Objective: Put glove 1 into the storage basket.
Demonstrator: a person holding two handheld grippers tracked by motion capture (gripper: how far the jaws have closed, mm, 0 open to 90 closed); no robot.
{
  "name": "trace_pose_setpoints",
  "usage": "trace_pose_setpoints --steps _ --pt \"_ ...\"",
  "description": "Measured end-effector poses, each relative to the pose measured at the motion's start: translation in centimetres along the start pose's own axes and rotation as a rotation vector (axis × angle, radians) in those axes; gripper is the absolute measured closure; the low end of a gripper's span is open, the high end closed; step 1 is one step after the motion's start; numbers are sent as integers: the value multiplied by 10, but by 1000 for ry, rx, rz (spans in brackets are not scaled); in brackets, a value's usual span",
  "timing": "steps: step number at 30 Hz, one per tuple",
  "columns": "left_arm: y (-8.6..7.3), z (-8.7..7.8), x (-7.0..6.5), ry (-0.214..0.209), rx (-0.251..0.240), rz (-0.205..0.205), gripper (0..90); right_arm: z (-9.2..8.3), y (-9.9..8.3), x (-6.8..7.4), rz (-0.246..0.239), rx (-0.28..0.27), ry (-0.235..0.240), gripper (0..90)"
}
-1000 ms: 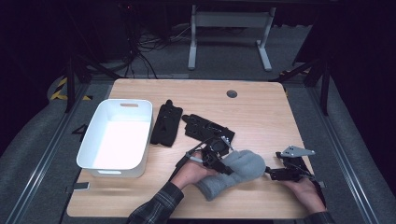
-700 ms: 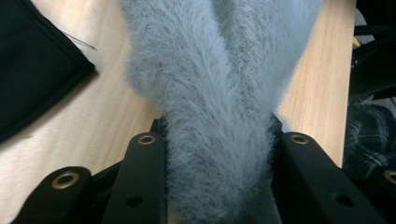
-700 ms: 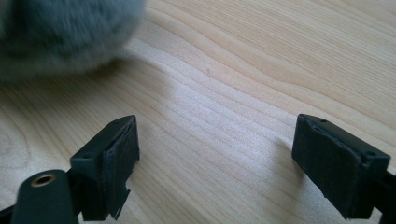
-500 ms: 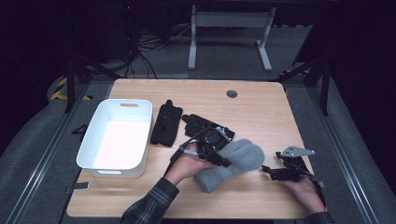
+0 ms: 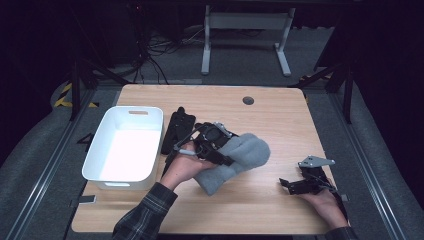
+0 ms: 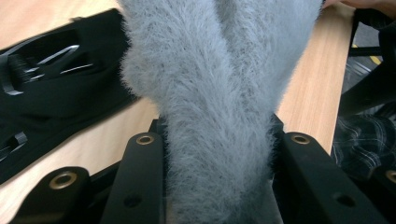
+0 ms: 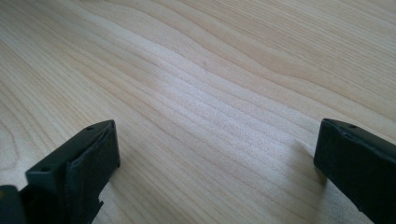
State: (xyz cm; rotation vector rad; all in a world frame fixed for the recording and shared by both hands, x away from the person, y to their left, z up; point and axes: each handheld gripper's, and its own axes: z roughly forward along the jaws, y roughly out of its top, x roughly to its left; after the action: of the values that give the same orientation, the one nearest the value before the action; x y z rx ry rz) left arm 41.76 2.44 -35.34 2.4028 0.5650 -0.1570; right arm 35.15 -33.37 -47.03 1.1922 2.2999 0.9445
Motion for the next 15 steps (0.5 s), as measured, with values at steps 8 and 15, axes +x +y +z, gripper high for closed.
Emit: trace_pose_setpoints --steps 8,15 --pt "-9 -39 14 54 -33 -52 653 0 0 0 -2 1 0 5" --pt "-21 -72 27 98 -60 -99 651 0 0 0 -2 1 0 5"
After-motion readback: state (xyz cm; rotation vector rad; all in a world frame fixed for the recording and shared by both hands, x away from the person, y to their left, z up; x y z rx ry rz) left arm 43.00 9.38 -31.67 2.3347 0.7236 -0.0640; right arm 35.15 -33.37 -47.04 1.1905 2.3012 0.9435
